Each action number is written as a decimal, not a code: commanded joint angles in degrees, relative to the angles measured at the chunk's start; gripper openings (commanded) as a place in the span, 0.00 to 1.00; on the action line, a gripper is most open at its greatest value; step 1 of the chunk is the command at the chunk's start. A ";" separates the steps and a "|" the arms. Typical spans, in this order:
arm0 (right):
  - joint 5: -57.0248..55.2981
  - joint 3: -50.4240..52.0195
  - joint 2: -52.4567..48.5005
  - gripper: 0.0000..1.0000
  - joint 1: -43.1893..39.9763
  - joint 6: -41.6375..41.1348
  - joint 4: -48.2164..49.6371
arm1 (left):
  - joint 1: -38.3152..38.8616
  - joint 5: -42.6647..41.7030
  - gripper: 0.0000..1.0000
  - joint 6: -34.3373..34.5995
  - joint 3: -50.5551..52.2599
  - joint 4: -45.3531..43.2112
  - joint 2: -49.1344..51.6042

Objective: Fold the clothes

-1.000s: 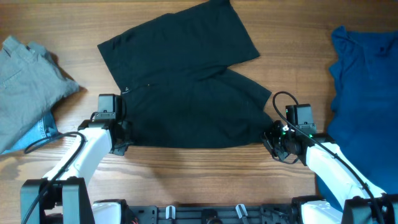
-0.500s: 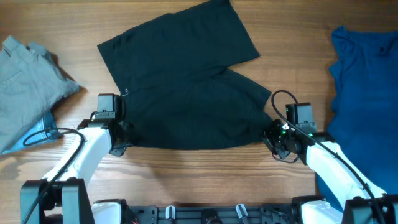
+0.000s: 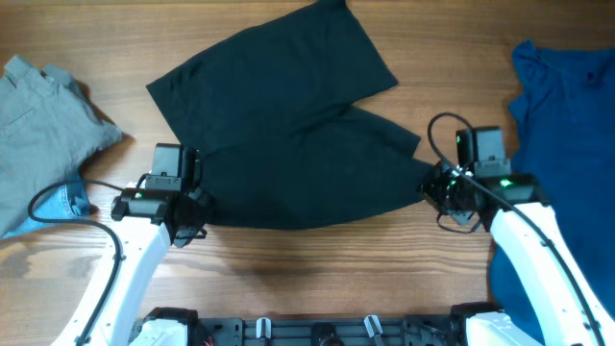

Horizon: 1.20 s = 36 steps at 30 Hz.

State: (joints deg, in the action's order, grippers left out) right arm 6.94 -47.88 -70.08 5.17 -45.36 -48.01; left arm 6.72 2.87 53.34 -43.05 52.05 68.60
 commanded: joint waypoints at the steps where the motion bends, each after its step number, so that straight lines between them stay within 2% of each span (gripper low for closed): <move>1: -5.73 -8.57 1.49 0.04 -2.43 5.51 -6.45 | 4.83 -0.35 0.04 -3.67 -5.86 5.92 -1.11; 7: -6.14 -18.99 2.45 0.04 -10.54 10.34 -16.02 | 10.01 -0.50 0.04 -3.65 -13.49 13.70 -1.11; 12: -6.97 -25.22 4.28 0.04 -15.80 15.74 -16.46 | 15.85 -0.70 0.04 -3.67 -19.08 17.05 -1.11; 15: -6.47 -30.14 4.04 0.04 -16.24 20.02 -15.85 | 17.66 -2.03 0.04 -3.65 -19.93 17.20 -1.11; 20: -0.28 -32.81 1.68 0.04 -16.24 25.51 -7.43 | 13.20 -2.19 0.04 -3.43 -19.93 14.80 -1.11; 26: 6.23 -32.81 -4.92 0.04 -14.34 25.83 10.14 | 2.16 -4.04 0.04 -1.49 -19.91 2.58 0.33; 30: 6.21 -32.81 -10.91 0.04 -10.03 25.88 16.83 | -1.64 -6.69 0.04 -0.72 -19.91 -4.57 5.07; 36: 6.19 -32.81 -21.03 0.04 -5.16 25.79 23.91 | -3.04 -5.20 0.04 1.11 -19.91 -8.50 15.15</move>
State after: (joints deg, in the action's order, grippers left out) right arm 15.57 -78.91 -86.08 -1.54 -20.62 -26.87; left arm 4.64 -5.76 53.21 -62.74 44.75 78.13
